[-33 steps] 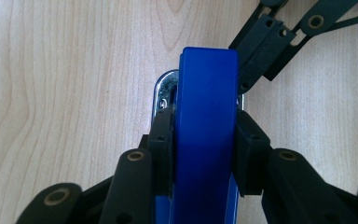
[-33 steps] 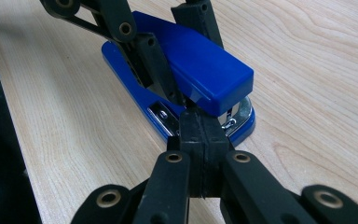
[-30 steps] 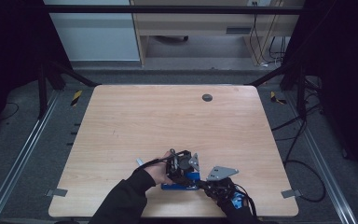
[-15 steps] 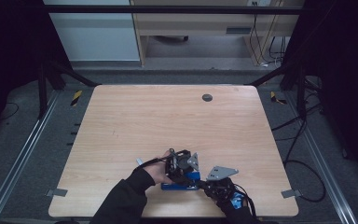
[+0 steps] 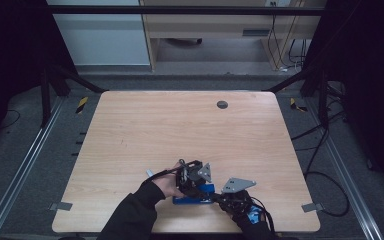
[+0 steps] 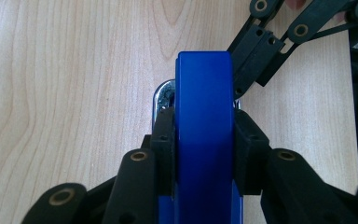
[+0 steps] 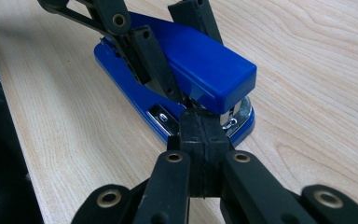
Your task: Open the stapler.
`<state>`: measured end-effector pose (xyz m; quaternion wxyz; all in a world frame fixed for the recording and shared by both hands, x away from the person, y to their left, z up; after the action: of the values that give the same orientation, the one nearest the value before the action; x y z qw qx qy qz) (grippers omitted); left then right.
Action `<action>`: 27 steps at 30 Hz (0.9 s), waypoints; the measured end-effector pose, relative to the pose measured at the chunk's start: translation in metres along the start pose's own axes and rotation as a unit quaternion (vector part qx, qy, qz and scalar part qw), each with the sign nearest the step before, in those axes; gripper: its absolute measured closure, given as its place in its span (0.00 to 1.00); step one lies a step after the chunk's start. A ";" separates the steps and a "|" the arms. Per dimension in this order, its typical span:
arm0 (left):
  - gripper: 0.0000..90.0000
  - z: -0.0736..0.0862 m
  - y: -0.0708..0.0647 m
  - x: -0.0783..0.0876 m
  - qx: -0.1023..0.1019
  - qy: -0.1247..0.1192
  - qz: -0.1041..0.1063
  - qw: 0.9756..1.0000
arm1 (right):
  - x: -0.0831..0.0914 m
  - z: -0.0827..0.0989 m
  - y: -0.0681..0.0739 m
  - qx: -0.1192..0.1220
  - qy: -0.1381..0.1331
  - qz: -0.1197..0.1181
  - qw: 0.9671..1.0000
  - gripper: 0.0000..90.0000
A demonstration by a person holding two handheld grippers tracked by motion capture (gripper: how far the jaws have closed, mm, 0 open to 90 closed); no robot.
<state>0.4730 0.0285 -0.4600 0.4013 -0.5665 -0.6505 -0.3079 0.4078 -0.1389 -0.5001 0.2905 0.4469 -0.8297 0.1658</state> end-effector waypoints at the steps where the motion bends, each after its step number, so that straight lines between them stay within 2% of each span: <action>1: 0.73 0.000 0.000 0.000 0.000 0.001 0.000 1.000 | 0.000 0.000 0.000 0.000 0.000 0.000 1.000 1.00; 10: 0.72 -0.002 0.001 -0.001 -0.009 0.019 0.000 1.000 | 0.000 -0.001 0.001 0.006 0.003 0.002 1.000 1.00; 13: 0.72 -0.006 0.003 0.000 -0.006 0.036 0.009 0.999 | 0.000 -0.001 0.000 0.007 0.002 0.000 1.000 1.00; 16: 0.72 -0.006 0.003 0.000 -0.003 0.038 0.011 0.999 | 0.000 -0.001 0.000 0.007 0.003 -0.001 1.000 1.00; 17: 0.71 -0.006 0.003 0.000 0.004 0.037 0.013 0.999 | 0.000 -0.001 0.000 0.008 0.003 -0.001 1.000 1.00; 19: 0.71 -0.005 0.004 -0.003 0.000 0.058 0.010 0.998 | 0.000 -0.001 -0.001 0.008 0.005 -0.003 1.000 1.00; 24: 0.71 -0.006 0.005 -0.003 0.000 0.060 0.010 0.998 | 0.000 -0.001 -0.001 0.007 0.004 -0.003 1.000 1.00; 27: 0.73 -0.006 0.003 -0.002 -0.008 0.056 0.002 0.998 | 0.000 -0.001 -0.001 0.005 0.004 -0.004 1.000 1.00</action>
<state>0.4770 0.0224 -0.4590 0.4333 -0.5525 -0.6236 -0.3438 0.4090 -0.1389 -0.4996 0.2917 0.4508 -0.8261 0.1707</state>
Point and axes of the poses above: each handheld gripper's, and its own axes: x roughly backward along the jaws, z roughly out of its underside, y roughly to its left, the point moved 1 cm from there along -x, roughly forward along the jaws, and after that the axes turned 8 degrees about x, right-handed, at the moved point
